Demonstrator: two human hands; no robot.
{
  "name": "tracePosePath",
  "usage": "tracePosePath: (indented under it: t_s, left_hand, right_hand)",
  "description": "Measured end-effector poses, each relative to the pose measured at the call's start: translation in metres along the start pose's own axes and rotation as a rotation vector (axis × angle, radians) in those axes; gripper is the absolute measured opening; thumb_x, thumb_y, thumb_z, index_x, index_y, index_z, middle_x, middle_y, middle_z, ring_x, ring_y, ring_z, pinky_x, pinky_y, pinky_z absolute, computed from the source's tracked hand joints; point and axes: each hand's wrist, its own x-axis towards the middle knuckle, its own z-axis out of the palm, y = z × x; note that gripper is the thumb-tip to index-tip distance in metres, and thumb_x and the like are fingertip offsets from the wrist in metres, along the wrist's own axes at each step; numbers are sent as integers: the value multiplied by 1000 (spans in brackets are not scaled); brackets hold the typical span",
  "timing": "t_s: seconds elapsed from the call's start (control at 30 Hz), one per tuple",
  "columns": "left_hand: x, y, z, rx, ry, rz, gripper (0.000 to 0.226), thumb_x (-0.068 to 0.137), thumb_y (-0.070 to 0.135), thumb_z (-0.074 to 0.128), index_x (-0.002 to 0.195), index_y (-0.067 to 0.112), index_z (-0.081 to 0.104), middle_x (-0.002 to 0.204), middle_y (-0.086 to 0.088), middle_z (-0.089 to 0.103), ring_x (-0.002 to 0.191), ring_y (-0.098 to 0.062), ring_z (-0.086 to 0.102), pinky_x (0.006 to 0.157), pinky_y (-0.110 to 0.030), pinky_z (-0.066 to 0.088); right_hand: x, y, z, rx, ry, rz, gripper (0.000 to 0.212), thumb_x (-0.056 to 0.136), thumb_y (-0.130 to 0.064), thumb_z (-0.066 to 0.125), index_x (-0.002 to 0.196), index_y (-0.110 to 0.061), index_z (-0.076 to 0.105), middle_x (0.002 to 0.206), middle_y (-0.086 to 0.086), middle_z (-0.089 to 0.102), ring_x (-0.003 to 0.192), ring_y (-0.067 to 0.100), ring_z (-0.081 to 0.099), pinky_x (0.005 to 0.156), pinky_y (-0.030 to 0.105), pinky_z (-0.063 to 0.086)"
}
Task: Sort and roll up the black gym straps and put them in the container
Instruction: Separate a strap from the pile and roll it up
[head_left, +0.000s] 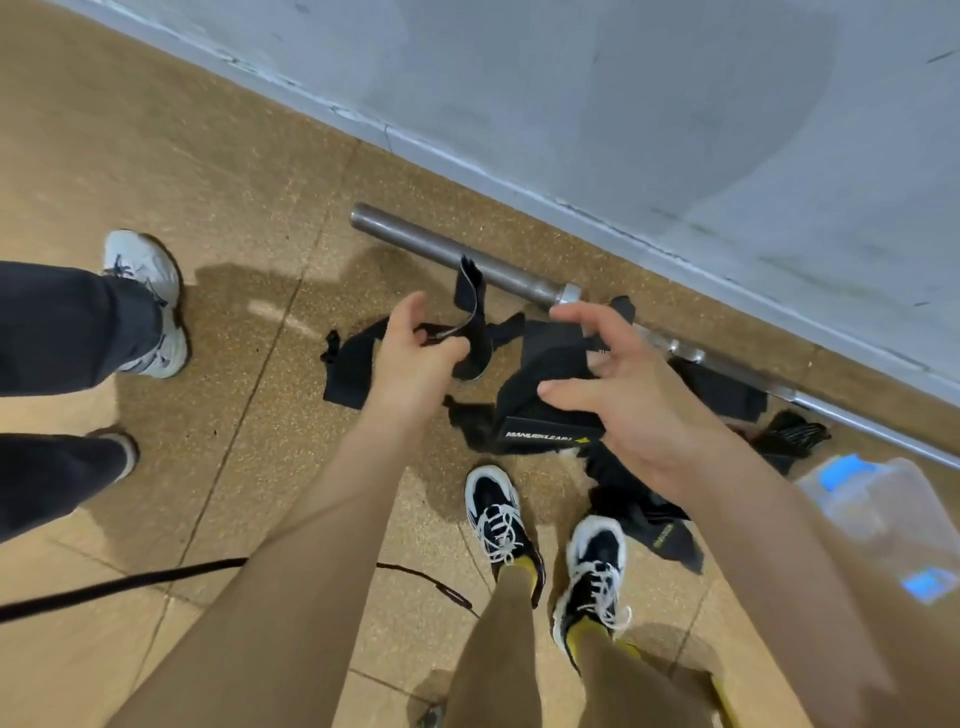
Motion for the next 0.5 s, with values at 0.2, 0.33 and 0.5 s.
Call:
tracePosePath:
  t_s: [0.2,0.33,0.5]
  left_hand:
    - [-56,9,-2,32,-446,-43,49,89,64,55,123,31,67,122,7,70,121,-14,60,111,-40,38]
    - [-81,10,-2,98,-366,129,20,93,18,65,112,23,67,106,9,75,99,-2,68,79,-9,49]
    - [-80,25,-5,-177,-226,165,29,96,12,61,124,13,62,116,-9,72,110,-25,67,93,-44,55]
  right_hand:
    - [-7,4,7,306,6,-25,88,85,10,68,147,-42,34,117,14,72,104,27,71,98,50,53]
    - [-16,1,6,543,61,9,83,87,3,69,152,-32,31,131,17,63,114,33,66,97,57,52]
    - [-6,13,13,515,-13,65,57,89,-51,62,139,-25,52,123,5,70,115,23,67,106,52,46]
